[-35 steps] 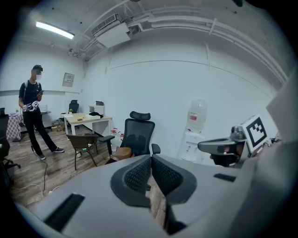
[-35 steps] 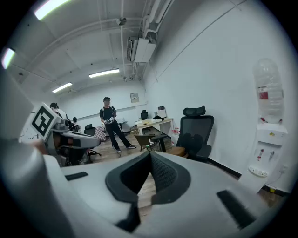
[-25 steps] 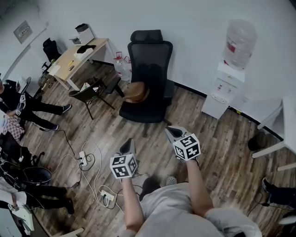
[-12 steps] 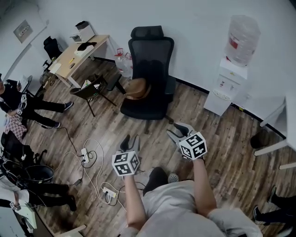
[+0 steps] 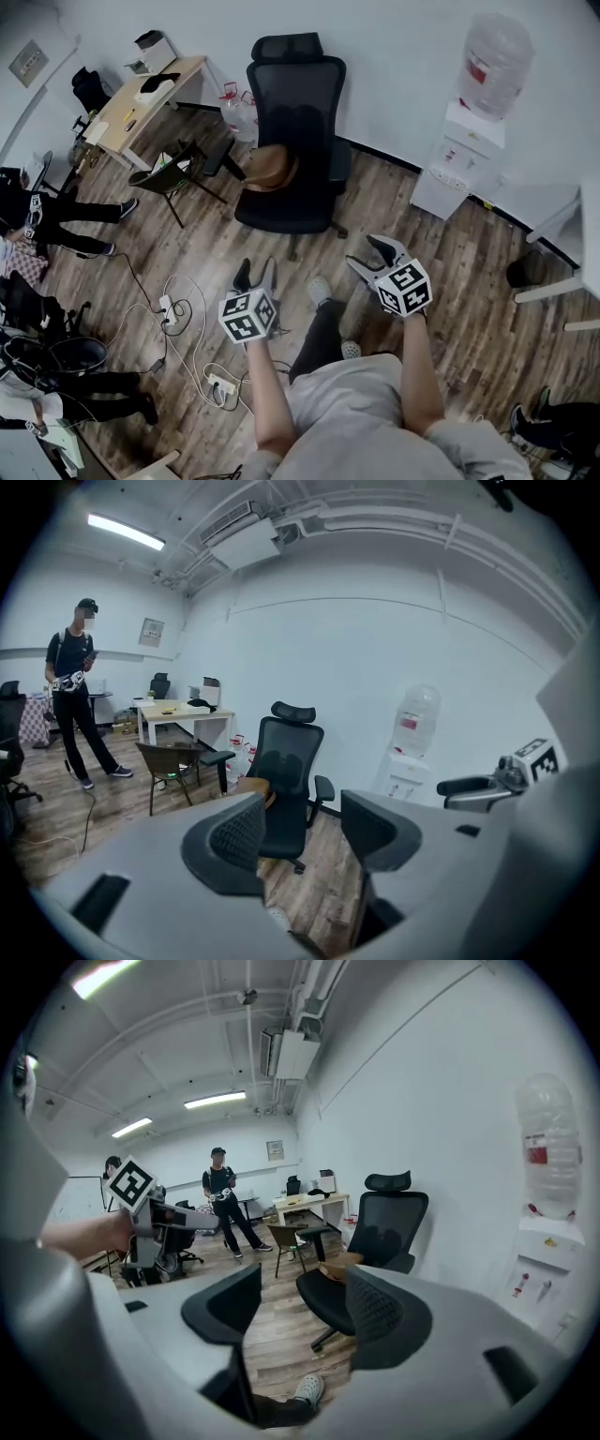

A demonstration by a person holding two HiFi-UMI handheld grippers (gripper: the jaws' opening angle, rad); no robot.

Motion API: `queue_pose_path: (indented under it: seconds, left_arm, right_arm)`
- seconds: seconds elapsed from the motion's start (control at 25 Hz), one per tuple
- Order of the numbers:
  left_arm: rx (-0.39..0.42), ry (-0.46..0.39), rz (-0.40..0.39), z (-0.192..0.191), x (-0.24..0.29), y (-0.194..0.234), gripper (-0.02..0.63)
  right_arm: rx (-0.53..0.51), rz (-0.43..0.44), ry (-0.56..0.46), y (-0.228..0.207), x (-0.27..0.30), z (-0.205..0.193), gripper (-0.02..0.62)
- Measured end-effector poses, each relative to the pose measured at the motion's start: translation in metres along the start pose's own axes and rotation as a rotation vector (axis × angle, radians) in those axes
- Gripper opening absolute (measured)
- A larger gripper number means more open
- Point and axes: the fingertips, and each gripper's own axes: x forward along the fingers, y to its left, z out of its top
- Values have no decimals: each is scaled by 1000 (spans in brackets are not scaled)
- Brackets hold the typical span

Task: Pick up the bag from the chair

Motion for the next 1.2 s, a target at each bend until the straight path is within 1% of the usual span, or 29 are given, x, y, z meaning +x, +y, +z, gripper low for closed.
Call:
queue_pose_path:
  seconds: [0.08, 0.16, 0.24, 0.4, 0.52, 0.64, 0.76, 0.84, 0.96, 1.08, 1.2]
  left_arm:
    - [9, 6, -7, 6, 25, 2, 242]
    - [1, 6, -19, 15, 55, 8, 242]
    - [-23, 1, -22, 27, 83, 20, 242]
    - [-106, -12, 16, 63, 136, 53, 242]
    - [-161, -42, 9, 102, 173, 82, 242]
    - [-185, -59, 1, 126, 204, 103, 242]
    - [-180, -49, -28, 140, 233, 121, 233]
    - [-156, -37, -60, 149, 253, 133, 207]
    - [-132, -22, -57, 157, 282, 155, 198]
    - [-136, -15, -45, 158, 311, 176, 198]
    - [-144, -7, -36, 159, 333, 193, 198]
  right_arm:
    - [26, -11, 8, -21, 11, -2, 317]
    - [33, -29, 27, -44, 26, -2, 327]
    - [44, -45, 39, -66, 42, 4, 330]
    - [87, -61, 23, -109, 80, 36, 330]
    - [100, -73, 19, -133, 118, 66, 330]
    - [89, -45, 31, -148, 158, 91, 331]
    - [78, 22, 36, -148, 197, 109, 331]
    - [69, 70, 62, -141, 221, 110, 330]
    - [39, 117, 159, -140, 253, 93, 330]
    - [59, 121, 208, -158, 282, 90, 330]
    - [79, 102, 191, -179, 305, 106, 329]
